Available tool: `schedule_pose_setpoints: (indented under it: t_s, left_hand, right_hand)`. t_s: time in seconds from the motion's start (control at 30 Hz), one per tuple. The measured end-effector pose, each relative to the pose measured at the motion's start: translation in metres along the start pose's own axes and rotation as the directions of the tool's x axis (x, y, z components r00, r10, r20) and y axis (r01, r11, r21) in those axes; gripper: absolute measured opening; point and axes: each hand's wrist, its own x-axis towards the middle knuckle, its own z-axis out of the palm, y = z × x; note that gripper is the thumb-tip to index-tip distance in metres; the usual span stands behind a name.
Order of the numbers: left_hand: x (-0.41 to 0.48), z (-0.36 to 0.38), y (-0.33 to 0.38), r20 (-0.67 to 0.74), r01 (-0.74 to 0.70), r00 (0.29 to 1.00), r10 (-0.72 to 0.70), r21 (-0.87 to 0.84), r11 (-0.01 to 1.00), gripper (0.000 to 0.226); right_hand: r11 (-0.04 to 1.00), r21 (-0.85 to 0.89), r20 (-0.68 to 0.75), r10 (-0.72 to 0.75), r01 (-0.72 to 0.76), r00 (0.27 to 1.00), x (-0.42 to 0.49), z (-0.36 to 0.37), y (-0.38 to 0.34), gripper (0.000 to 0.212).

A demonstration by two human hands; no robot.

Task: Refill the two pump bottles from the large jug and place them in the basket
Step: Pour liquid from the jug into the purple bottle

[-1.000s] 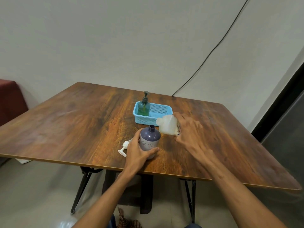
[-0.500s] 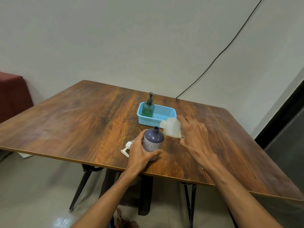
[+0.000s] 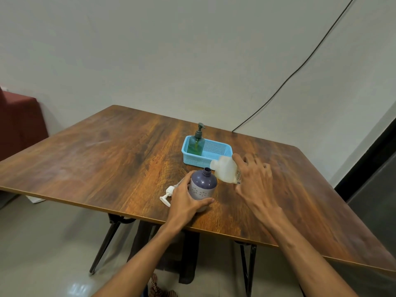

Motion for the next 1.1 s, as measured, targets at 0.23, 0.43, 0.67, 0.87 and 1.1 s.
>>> schedule_pose_setpoints:
  t_s: [0.23,0.43,0.67,0.87,1.1]
  left_hand:
    - [0.0004,0.0002,-0.0013,0.001,0.01,1.0,-0.01,-0.01,1.0,0.081]
    - [0.0018,-0.0001,-0.0025,0.008,0.016,1.0,-0.016,-0.013,1.0,0.085]
    - [0.0035,0.001,-0.0059,0.015,0.022,1.0,-0.021,-0.014,1.0,0.091]
    - [0.0036,0.0024,-0.0059,0.009,0.025,1.0,-0.025,-0.011,1.0,0.091]
    - [0.0046,0.0023,-0.0053,0.01,0.015,1.0,-0.015,-0.005,1.0,0.086]
  right_hand:
    - [1.0,-0.004,-0.009,-0.009,0.009,1.0,-0.0006,0.0002,-0.0006,0.09]
    - [1.0,-0.008,-0.016,-0.02,0.02,1.0,-0.001,0.0,-0.0003,0.09]
    - [1.0,-0.021,-0.004,-0.024,0.024,1.0,-0.0013,-0.0002,0.0019,0.091]
    - [0.999,-0.044,0.011,-0.022,0.022,1.0,-0.0012,-0.0004,0.0035,0.09]
    - [0.997,-0.069,0.005,-0.02,0.02,1.0,-0.0011,-0.0019,0.005,0.089]
